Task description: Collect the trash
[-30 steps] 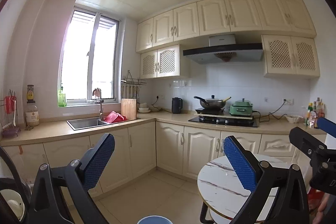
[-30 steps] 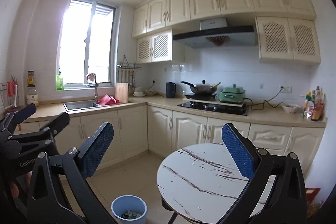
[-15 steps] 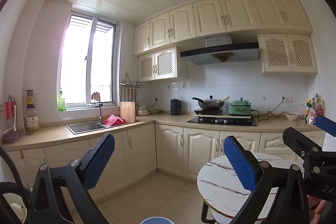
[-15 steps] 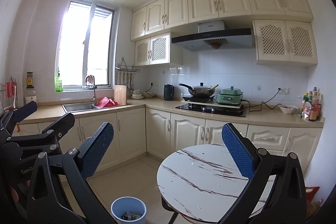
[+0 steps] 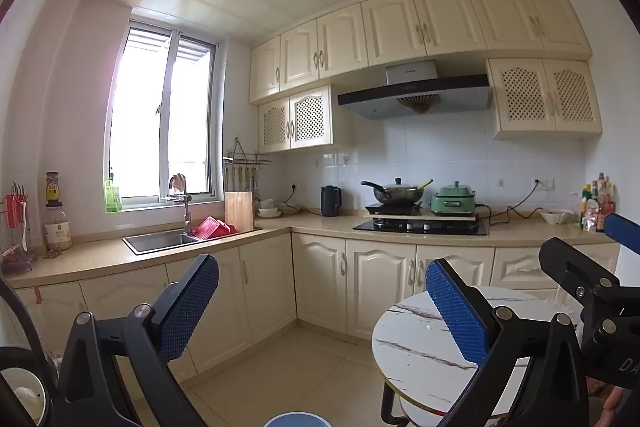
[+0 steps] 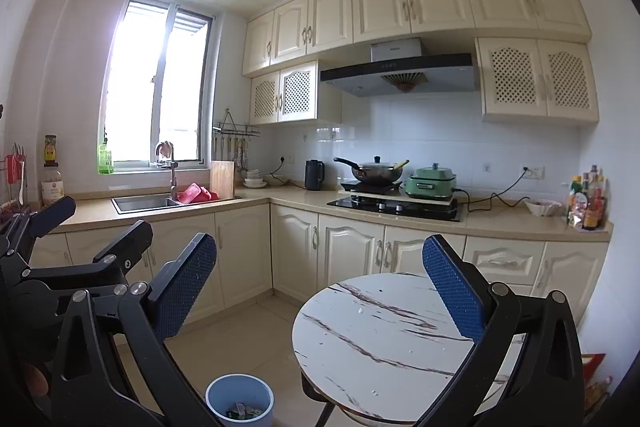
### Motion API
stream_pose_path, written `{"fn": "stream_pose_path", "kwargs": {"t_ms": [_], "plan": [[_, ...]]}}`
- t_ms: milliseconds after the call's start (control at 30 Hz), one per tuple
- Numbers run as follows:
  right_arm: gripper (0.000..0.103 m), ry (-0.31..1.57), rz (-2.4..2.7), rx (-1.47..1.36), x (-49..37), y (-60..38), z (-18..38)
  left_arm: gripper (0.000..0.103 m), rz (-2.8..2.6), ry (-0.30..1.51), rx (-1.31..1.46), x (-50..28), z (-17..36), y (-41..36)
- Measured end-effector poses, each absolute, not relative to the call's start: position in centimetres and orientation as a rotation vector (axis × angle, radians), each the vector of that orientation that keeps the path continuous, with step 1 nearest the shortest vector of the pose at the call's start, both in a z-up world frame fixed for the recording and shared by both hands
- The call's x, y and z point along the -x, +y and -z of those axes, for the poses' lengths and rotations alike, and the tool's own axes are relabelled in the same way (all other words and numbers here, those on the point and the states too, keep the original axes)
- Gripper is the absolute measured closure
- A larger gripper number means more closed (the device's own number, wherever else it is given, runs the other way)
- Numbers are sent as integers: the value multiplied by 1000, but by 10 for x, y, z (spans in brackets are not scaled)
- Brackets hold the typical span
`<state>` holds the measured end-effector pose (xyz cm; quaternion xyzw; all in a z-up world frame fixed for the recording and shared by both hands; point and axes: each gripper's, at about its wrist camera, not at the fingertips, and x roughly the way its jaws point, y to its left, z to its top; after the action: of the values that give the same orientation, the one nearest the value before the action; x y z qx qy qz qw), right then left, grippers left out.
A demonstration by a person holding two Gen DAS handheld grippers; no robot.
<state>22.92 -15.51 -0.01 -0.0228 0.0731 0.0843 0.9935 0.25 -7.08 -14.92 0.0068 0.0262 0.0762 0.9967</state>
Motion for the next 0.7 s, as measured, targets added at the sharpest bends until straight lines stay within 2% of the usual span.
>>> {"fn": "stream_pose_path", "kwargs": {"t_ms": [700], "plan": [[0,157,-157,42,-231,-154,3,1,-145,62,-16,-28,135,-49]]}}
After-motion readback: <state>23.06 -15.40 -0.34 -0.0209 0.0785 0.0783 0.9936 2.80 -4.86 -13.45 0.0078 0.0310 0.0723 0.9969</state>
